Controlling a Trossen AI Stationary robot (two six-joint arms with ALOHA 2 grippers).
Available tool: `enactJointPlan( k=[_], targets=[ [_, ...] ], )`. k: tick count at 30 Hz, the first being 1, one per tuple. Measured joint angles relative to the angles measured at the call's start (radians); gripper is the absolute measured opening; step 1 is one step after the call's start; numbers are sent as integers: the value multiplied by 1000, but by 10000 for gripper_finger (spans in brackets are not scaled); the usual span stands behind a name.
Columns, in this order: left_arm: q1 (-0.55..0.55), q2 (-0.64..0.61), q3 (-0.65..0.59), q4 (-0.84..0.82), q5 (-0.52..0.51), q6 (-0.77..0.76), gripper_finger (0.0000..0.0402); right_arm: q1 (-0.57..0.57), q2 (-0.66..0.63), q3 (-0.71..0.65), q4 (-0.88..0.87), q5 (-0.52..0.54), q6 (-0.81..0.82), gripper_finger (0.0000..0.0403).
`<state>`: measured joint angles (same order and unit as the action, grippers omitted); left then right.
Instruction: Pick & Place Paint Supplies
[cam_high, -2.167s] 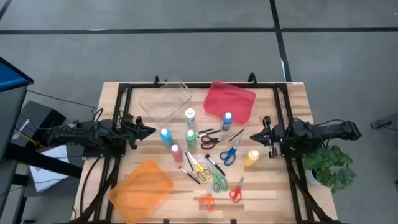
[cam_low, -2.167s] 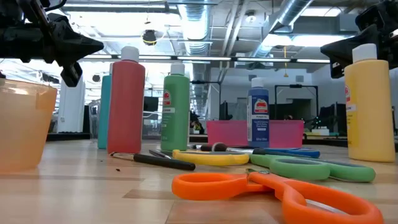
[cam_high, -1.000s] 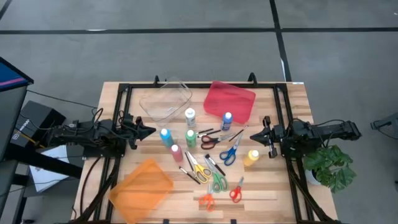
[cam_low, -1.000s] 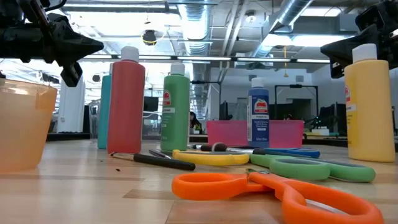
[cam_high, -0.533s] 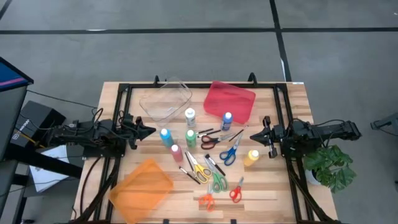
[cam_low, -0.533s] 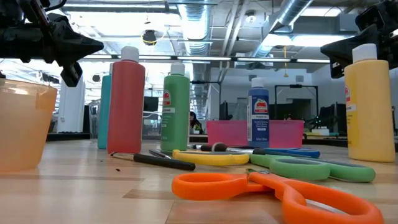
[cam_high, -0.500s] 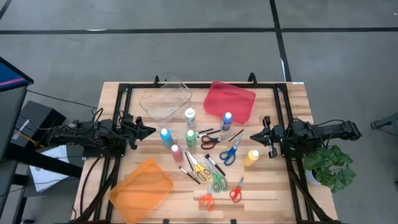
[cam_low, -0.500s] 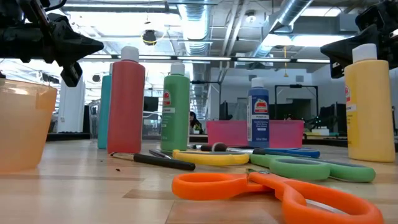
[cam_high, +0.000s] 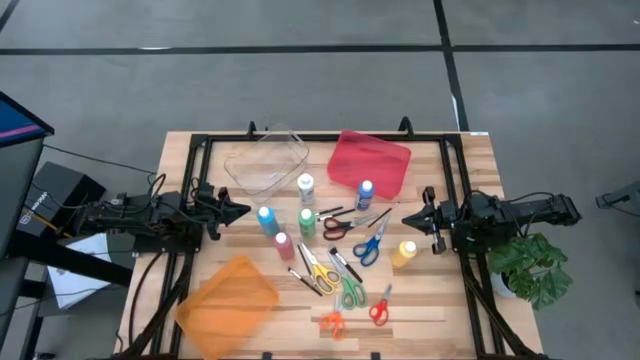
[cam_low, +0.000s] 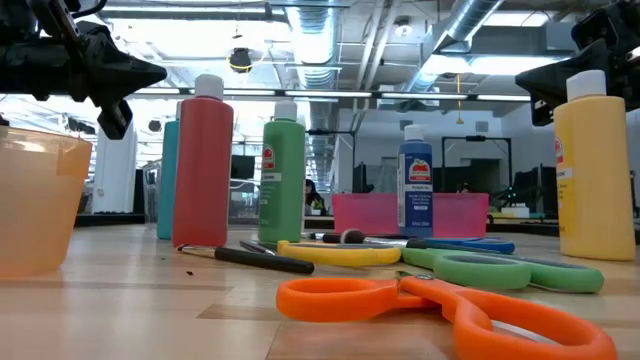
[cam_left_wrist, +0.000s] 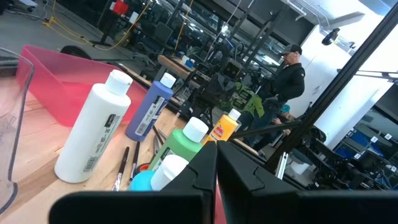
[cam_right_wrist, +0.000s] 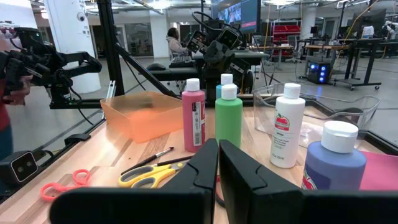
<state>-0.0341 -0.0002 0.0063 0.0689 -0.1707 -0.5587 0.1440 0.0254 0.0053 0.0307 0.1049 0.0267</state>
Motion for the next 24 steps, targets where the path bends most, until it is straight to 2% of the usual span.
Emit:
enactJointPlan(
  k=[20, 24],
  targets=[
    [0, 49, 0, 47, 0, 0, 6, -1, 0, 0, 20, 0, -6, 13],
    [0, 74, 0, 54, 0, 0, 6, -2, 0, 0, 44, 0, 73, 13]
  ],
)
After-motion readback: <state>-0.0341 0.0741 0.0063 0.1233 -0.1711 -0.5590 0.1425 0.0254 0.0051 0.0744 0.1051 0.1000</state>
